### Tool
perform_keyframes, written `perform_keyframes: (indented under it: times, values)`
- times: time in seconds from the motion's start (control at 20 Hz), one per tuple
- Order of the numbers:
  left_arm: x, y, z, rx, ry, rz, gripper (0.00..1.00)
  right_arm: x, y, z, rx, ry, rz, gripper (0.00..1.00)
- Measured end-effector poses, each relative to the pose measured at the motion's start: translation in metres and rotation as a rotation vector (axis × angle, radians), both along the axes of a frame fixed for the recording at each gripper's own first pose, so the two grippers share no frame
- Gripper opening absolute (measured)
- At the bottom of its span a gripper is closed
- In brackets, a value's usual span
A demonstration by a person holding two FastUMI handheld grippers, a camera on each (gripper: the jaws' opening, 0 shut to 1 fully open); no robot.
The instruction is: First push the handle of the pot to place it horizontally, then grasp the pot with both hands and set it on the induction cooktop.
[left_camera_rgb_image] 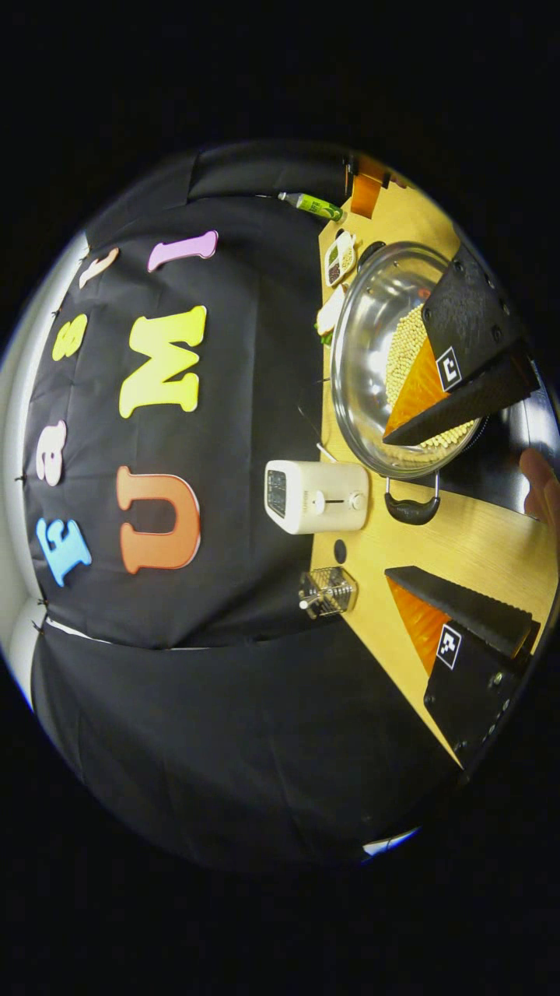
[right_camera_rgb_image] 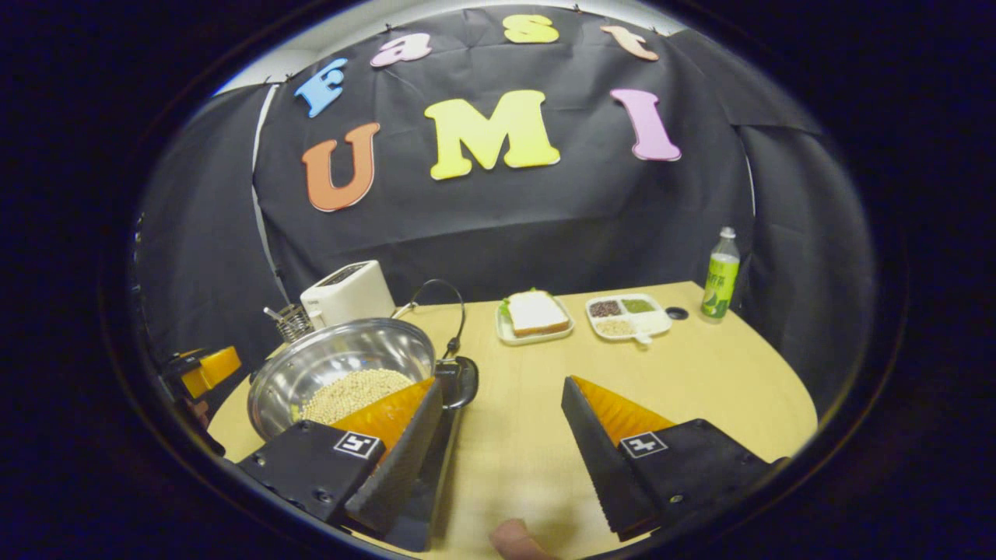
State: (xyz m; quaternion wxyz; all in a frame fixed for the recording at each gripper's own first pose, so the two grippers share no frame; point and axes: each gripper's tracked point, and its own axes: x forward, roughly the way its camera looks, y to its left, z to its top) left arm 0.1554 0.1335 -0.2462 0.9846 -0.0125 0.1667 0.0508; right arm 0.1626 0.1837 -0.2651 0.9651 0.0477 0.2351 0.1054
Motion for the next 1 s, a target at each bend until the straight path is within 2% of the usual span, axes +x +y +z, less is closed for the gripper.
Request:
perform_keyframes:
  times: [0.05, 0.3, 0.6, 1.0]
  values:
    - [-0.008, -0.005, 0.010, 0.003, -0.014, -0.001, 0.95, -0.008, -0.009, 0.006, -0.009, -0.006, -0.008, 0.96]
    - [-0.049, -0.038, 0.047, -0.002, -0.032, -0.023, 0.96, -0.046, -0.045, 0.045, -0.009, -0.065, -0.029, 0.96]
    - [-0.100, -0.073, 0.106, -0.029, -0.104, -0.022, 0.95, -0.096, -0.102, 0.111, -0.025, -0.218, -0.079, 0.96]
    - [-0.161, -0.107, 0.178, -0.024, -0.250, -0.084, 0.95, -0.168, -0.168, 0.193, 0.028, -0.387, -0.163, 0.96]
